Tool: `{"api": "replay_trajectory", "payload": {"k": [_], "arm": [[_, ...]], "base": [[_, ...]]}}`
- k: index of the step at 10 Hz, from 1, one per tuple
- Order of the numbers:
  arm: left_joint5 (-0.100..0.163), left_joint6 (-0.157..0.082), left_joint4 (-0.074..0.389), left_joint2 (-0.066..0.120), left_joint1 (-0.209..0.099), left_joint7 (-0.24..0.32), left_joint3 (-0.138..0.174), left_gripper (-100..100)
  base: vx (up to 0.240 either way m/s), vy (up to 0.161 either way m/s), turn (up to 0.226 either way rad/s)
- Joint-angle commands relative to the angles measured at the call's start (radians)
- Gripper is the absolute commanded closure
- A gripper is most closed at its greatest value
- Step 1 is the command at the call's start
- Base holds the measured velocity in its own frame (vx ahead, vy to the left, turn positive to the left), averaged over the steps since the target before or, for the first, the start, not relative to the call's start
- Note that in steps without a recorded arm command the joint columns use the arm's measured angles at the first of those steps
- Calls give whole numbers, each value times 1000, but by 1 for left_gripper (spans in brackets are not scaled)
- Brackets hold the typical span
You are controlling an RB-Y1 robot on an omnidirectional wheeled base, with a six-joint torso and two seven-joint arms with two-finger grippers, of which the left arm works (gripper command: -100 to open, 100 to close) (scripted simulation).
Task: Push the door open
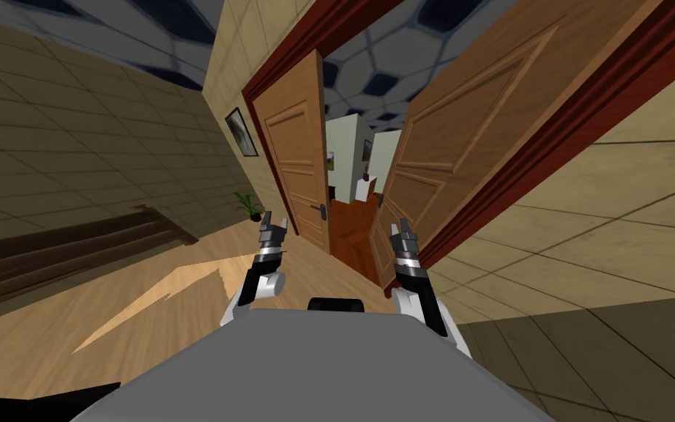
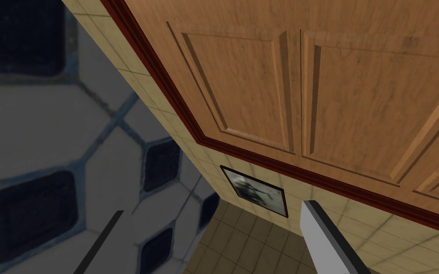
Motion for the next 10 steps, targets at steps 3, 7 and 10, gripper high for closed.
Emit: {"api": "replay_trajectory", "payload": {"k": [3, 7, 10], "arm": [[-6, 12, 93, 6, -54, -16, 9, -100], [-13, 21, 206, 11, -117, -34, 19, -100], [-17, 26, 264, 13, -149, -43, 24, -100]], "base": [[42, 124, -141], [59, 116, -156], [31, 96, -117]]}}
